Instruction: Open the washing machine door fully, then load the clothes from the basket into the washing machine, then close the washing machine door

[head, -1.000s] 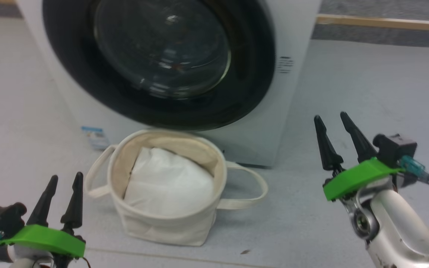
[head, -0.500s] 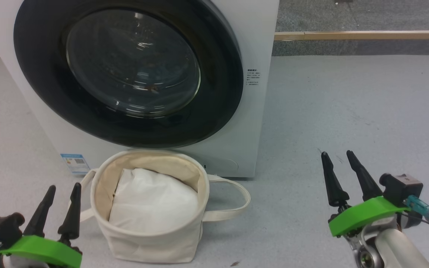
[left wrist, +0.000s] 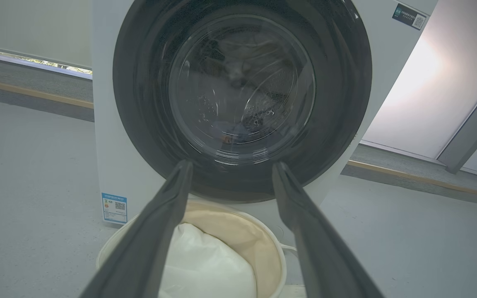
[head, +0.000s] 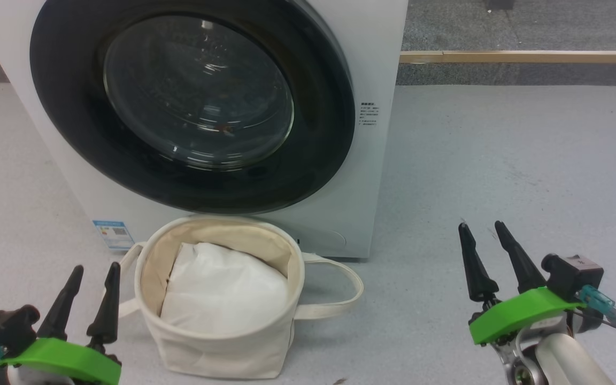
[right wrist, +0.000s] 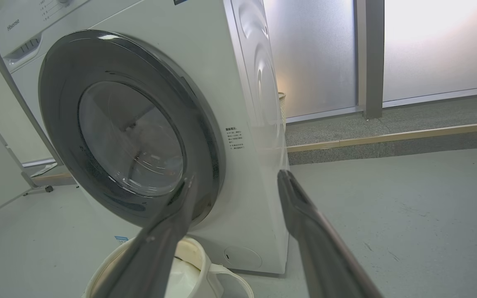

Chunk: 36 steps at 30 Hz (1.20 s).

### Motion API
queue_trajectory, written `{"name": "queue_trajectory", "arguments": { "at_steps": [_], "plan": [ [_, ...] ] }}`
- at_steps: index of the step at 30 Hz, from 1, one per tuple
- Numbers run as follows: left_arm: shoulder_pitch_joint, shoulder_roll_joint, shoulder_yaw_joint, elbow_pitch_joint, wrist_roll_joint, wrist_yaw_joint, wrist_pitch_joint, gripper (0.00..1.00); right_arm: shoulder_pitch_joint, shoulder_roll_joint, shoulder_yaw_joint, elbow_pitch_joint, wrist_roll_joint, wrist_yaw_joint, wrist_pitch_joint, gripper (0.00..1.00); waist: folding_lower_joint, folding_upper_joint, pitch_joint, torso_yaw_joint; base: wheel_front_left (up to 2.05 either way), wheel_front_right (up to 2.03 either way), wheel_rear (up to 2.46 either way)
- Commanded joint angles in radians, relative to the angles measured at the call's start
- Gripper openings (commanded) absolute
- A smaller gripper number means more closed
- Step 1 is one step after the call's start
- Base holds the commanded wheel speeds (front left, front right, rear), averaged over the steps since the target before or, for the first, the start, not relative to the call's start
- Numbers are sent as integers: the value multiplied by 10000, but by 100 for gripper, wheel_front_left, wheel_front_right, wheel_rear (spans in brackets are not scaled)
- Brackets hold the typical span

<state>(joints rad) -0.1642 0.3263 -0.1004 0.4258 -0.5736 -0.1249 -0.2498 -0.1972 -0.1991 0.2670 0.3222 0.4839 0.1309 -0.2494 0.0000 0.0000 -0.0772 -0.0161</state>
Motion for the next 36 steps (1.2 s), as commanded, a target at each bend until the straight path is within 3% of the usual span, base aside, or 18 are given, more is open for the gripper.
{"name": "queue_trajectory", "arguments": {
  "at_steps": [1, 36],
  "plan": [
    [-351, 270, 449, -364, 65, -58, -120, 100, -120, -16, 172, -294, -59, -2, -124, 100, 0, 0, 10, 19, 0, 0, 0],
    [-530, 335, 414, -491, 63, -58, -120, 100, -214, 146, 318, -54, -164, -2, -124, 100, 0, 0, 245, 226, 0, 0, 0]
  ]
}}
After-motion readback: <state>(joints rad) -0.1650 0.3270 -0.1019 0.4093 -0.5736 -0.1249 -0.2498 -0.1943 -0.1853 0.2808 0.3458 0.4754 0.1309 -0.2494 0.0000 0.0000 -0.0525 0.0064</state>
